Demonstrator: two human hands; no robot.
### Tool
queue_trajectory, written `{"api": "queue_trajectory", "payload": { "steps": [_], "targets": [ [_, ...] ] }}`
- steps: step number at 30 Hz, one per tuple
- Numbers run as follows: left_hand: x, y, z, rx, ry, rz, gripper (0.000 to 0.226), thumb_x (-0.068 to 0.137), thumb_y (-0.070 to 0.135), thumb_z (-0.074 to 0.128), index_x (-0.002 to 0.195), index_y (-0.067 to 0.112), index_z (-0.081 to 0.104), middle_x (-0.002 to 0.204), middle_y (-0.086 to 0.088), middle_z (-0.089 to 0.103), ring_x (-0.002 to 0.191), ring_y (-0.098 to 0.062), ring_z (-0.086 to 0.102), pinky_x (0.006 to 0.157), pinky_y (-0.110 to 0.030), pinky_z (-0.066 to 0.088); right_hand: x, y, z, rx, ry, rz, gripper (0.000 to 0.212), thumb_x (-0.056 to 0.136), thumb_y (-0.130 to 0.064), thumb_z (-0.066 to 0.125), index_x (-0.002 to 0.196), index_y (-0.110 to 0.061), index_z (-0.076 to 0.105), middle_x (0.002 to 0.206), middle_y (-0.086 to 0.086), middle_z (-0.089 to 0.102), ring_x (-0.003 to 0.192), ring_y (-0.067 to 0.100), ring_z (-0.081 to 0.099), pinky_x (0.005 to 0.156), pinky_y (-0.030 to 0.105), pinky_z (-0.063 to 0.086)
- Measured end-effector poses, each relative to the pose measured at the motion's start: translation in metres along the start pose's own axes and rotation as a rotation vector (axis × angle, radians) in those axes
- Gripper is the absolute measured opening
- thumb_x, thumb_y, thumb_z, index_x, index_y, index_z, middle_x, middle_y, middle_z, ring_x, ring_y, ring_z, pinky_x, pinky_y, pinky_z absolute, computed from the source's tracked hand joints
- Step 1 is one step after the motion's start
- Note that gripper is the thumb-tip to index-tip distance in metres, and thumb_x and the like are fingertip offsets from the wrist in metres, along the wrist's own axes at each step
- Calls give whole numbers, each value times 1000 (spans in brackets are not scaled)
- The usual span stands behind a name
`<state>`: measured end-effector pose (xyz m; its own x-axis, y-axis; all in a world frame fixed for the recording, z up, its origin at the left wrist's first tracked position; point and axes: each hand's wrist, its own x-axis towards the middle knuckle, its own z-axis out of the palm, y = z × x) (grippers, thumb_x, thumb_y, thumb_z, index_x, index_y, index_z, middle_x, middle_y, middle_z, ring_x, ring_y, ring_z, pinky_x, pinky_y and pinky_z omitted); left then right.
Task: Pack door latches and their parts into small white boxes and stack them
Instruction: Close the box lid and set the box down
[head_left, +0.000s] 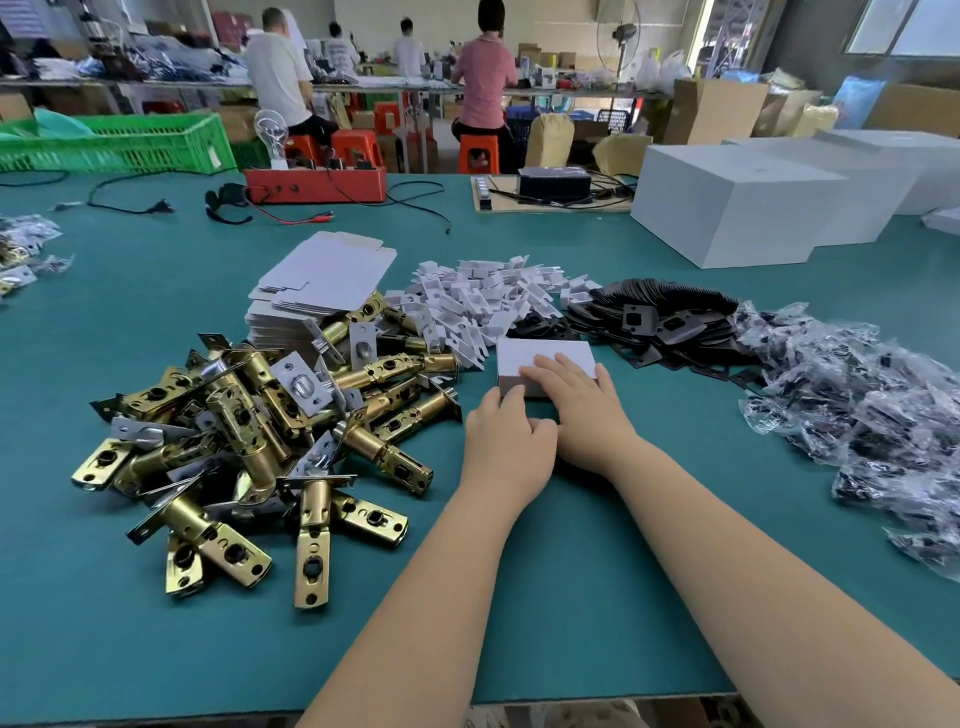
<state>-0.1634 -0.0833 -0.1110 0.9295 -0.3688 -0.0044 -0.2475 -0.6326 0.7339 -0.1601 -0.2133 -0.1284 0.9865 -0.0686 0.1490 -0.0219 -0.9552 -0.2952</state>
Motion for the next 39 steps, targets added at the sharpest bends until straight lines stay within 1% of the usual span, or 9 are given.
{"api": "queue_trajectory", "payload": {
  "steps": [14, 17, 19, 20, 22, 26, 30, 33, 39],
  "targets": [
    [0, -5, 1, 21, -12, 5, 54, 95, 25, 45, 147, 15, 37, 153, -9, 31, 139, -27, 24, 114, -32, 17, 17, 3, -10, 29, -109, 3, 64, 89, -36, 56, 147, -34, 29, 159, -10, 14, 146, 7, -1, 116, 42, -11],
    [-1, -6, 0, -48, 38, 17, 53, 93, 23, 49, 145, 17, 39, 148, -8, 37, 136, -26, 30, 112, -33, 21, 8, -6, -18, 615, 76, 140, 38, 89, -18, 58, 125, -28, 58, 146, -9, 42, 144, 6, 18, 115, 25, 13],
    [-1, -3, -2, -177, 125, -5, 54, 92, 21, 52, 144, 15, 38, 145, -7, 42, 134, -24, 36, 113, -36, 27, -6, -11, -19, 1018, 351, 301, 24, 89, -12, 54, 99, -29, 68, 122, -14, 61, 119, -6, 49, 85, 2, 36],
    [-1, -1, -4, -236, 168, -15, 54, 91, 20, 53, 143, 14, 39, 143, -6, 44, 132, -23, 38, 112, -38, 29, -14, -11, -18, 1096, 447, 370, 25, 89, -10, 52, 91, -29, 69, 110, -13, 67, 103, -8, 57, 74, 0, 39],
    [3, 5, -8, -244, 199, -4, 50, 92, 20, 53, 140, 12, 43, 141, -6, 47, 129, -22, 42, 111, -38, 32, -27, -8, -14, 1146, 499, 461, 27, 88, -7, 50, 83, -25, 69, 90, -7, 71, 88, 2, 64, 76, 11, 45],
    [28, 14, -26, 100, 113, 68, 41, 93, 29, 49, 126, 6, 59, 132, -14, 55, 120, -29, 49, 102, -36, 39, -37, -8, -7, 1088, 399, 458, 29, 88, -5, 48, 77, -21, 69, 59, -10, 65, 61, -1, 61, 68, 17, 46],
    [58, 12, -66, 573, 243, 80, 38, 93, 27, 46, 124, 6, 53, 128, -16, 52, 117, -32, 45, 93, -40, 41, -37, -12, -4, 960, 335, 431, 30, 88, -8, 49, 73, -27, 68, 58, -12, 63, 54, -4, 54, 50, 8, 41],
    [79, 1, -101, 831, 321, 27, 37, 88, 14, 48, 125, 8, 45, 125, -17, 51, 113, -31, 46, 86, -38, 40, -37, -11, -5, 929, 309, 437, 30, 89, -11, 49, 75, -30, 68, 61, -13, 63, 59, 1, 54, 52, 10, 42],
    [104, -26, -149, 846, 297, -267, 36, 92, 11, 51, 127, 6, 51, 128, -18, 55, 119, -35, 50, 86, -40, 41, -38, -10, -6, 927, 292, 445, 30, 89, -12, 48, 76, -30, 68, 59, -16, 63, 65, 5, 56, 60, 21, 43]
  ]
}}
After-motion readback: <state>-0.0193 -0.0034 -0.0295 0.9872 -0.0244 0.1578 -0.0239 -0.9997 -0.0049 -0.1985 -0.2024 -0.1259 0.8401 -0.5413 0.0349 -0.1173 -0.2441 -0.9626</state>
